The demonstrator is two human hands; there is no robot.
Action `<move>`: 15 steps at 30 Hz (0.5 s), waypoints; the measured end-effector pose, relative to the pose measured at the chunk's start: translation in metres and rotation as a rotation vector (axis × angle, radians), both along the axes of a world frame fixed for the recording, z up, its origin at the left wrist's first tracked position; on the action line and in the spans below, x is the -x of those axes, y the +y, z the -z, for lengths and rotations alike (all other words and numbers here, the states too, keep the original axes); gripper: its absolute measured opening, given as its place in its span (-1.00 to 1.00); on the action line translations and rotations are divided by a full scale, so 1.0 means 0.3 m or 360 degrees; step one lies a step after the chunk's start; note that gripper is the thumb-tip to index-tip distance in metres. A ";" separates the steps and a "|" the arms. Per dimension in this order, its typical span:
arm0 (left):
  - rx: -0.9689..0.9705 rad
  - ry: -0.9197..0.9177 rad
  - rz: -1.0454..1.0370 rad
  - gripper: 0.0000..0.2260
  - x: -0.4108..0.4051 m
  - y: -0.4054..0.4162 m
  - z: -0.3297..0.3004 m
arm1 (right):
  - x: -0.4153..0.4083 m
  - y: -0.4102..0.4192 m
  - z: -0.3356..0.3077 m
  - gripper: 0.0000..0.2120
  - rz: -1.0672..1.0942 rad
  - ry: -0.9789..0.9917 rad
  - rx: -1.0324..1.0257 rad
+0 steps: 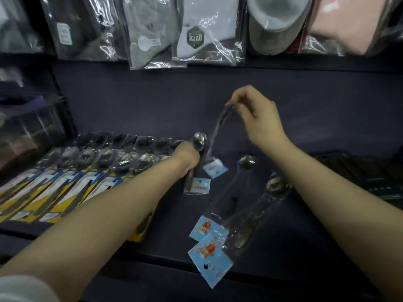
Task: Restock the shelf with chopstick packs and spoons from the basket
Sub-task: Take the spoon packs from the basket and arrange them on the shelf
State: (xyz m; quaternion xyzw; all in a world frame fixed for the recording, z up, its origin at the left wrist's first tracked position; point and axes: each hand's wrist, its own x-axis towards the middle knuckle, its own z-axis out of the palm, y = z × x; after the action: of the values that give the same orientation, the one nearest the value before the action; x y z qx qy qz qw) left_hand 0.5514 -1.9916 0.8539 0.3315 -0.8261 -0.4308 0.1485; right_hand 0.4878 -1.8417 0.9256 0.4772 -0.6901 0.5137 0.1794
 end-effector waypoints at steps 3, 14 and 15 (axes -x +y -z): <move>0.0505 0.0054 0.0090 -0.67 -0.049 -0.003 -0.048 | -0.005 -0.015 0.023 -0.76 -0.0085 -0.0244 0.0137; 0.1191 0.0018 0.1039 -0.61 -0.500 -0.093 -0.042 | -0.044 -0.210 0.105 -0.88 0.0231 -0.0970 -0.0427; 0.1145 0.0019 0.1029 -0.59 -0.519 -0.094 -0.035 | -0.052 -0.218 0.135 -0.89 0.0212 -0.1049 -0.0550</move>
State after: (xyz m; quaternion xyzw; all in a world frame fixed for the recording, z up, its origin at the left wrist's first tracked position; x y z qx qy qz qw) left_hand 0.7070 -2.0197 0.8644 -0.0173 -0.9826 -0.1436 0.1170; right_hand 0.5033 -1.9072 0.8851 0.2636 -0.8168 0.5029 -0.1024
